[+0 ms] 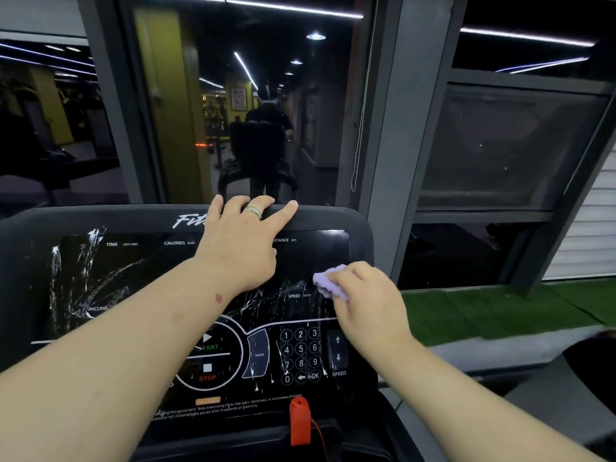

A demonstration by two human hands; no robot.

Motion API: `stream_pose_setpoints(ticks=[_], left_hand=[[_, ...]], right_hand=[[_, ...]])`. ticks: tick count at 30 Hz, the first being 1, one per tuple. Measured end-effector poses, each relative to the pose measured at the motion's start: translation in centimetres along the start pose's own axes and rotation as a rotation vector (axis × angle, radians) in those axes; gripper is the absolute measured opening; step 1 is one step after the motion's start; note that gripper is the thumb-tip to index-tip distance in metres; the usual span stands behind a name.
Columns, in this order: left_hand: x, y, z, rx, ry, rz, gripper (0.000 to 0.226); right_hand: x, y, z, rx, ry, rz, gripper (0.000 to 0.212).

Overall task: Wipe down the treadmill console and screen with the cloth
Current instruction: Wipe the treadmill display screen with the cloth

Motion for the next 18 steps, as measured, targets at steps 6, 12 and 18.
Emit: stream_pose_setpoints(ticks=[6,12,18], left_hand=[[0.2,-0.2,0.0,-0.01,-0.006,-0.005,0.082],[2.4,0.2,-0.3,-0.029,-0.076,-0.043,0.09],[4.6,1.6,-1.5,-0.034,-0.036,-0.147,0.077]], right_hand=[[2.0,-1.1,8.2,-0.028,-0.258,-0.058,0.019],[2.5,-1.9,7.5,0.062,-0.129,-0.051,0.025],[7.8,-4.4,7.0,-0.029,-0.31,0.02,0.017]])
Point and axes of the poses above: each hand's wrist, its own z-axis towards the middle knuckle, its own y-axis out of the back of the hand, x = y × z, the point moved 7 cm from there along z, towards the middle knuckle, and after that the axes turned 14 degrees about -x, right-handed, at the moved point
